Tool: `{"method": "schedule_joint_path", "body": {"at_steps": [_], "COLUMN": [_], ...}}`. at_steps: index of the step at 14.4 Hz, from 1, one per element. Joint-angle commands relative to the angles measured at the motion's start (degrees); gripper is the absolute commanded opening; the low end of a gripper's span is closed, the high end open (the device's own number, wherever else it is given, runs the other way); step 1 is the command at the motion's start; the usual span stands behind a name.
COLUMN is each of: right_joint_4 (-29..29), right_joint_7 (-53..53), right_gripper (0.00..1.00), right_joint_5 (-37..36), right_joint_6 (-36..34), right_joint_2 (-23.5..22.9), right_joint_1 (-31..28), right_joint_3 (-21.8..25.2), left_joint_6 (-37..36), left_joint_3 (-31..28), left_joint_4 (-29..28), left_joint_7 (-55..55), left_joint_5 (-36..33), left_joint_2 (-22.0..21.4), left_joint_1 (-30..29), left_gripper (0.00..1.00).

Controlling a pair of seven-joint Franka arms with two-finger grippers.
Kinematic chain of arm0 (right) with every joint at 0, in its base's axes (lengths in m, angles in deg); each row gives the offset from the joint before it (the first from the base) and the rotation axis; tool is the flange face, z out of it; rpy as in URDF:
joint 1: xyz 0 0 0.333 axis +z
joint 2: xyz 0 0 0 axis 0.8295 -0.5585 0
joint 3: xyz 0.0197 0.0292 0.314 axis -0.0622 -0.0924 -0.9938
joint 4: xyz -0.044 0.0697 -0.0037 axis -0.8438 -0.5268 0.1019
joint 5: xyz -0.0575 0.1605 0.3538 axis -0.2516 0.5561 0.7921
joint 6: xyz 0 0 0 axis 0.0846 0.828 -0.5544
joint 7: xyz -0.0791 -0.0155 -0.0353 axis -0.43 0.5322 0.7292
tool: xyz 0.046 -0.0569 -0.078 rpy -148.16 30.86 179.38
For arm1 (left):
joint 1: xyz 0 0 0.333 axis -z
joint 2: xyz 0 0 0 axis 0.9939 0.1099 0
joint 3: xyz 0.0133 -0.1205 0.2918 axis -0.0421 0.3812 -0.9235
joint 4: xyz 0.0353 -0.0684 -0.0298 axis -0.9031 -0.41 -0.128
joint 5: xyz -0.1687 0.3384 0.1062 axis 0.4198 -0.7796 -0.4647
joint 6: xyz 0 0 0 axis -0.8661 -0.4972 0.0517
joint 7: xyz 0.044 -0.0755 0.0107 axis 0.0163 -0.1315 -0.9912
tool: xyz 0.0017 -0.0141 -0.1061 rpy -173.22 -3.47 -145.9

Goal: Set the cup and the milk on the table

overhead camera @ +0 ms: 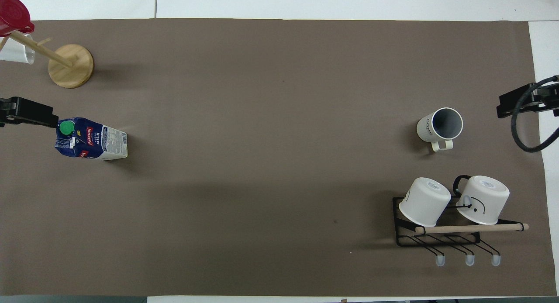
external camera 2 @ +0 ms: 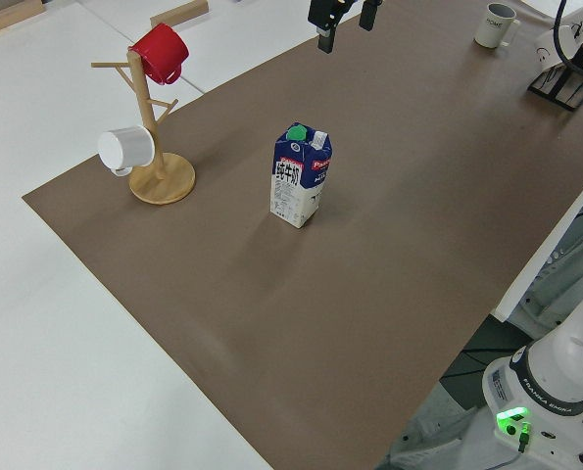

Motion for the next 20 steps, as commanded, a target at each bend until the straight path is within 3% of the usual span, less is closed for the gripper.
{"method": "schedule_joint_path", "body": {"at_steps": [1,15,17,20], "right_joint_4": [1.8,2.1,8.6,19.6], "right_joint_7": [0.7,0.6,2.0,13.4], "right_gripper": [1.0,1.0,1.0,1.0], "right_joint_5": [-0.1,0.9,1.1,1.9], "right_joint_6": [0.8,1.0,5.8,17.0], "right_joint_2": [1.3,1.4,4.2,8.2], "right_joint_1": [-0.5,-0.6,-1.0,-3.7], "right_joint_3": [-0.2,0.0,0.0,0.0], "left_joint_6": [0.7,0.7,0.7,0.7], "left_joint_3": [-0.1,-0.1,-0.1,-0.1], "left_joint_4": [-1.9,-1.9,-1.9,-1.9], "left_joint_7": [0.7,0.7,0.7,0.6], "left_joint_5": [-0.8,-0.7,-0.7,-0.8], "left_joint_2": [-1.5,-1.6,-1.5,-1.5], "left_joint_1": [-0.2,-0.2,-0.2,-0.2], "left_gripper": [1.0,1.0,1.0,1.0]}}
